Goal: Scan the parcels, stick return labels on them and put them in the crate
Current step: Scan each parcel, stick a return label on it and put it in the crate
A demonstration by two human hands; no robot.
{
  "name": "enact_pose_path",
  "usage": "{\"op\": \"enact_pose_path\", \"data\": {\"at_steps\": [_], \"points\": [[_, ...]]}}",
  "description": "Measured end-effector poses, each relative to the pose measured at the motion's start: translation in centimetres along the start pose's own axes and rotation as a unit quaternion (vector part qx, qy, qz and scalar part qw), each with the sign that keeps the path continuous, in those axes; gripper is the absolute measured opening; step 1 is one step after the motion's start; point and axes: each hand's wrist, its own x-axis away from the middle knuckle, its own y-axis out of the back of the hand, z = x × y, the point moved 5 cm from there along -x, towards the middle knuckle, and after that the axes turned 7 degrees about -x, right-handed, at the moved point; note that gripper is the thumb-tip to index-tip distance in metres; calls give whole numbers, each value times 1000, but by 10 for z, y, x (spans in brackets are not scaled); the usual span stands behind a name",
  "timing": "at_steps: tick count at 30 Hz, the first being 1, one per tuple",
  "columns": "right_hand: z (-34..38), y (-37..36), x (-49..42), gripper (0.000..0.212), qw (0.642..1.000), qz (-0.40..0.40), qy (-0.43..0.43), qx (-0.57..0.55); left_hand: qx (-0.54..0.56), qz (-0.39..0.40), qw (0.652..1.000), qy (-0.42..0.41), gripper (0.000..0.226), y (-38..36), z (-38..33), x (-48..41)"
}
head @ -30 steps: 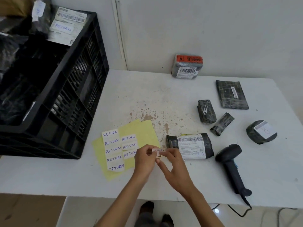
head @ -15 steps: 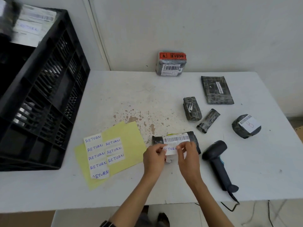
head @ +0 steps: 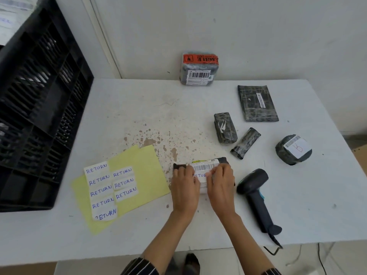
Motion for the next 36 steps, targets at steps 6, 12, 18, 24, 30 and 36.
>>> {"op": "enact_pose_path", "data": {"at_steps": [6,12,18,24,30,36], "points": [[-4,-10,-6,50,999,-20,-32,-30,-105,-116,988,13,33,-10,5,0],[-13,-16,-7,37,997,-40,-41,-48,-122,-105,987,31,47,-26,20,-13],[-19,-16,-7,24,993,-25,-42,-106,-41,-131,991,-3,32,-28,30,-16],[-26,-5,-1,37,988,77,18,-136,-8,-40,997,-61,46,-26,41,-14],[-22,3,-1,48,996,75,29,-39,-55,12,998,-25,57,-17,41,-13],[-13,-4,-1,55,994,50,-89,49,31,41,996,70,56,-13,36,-9]]}}
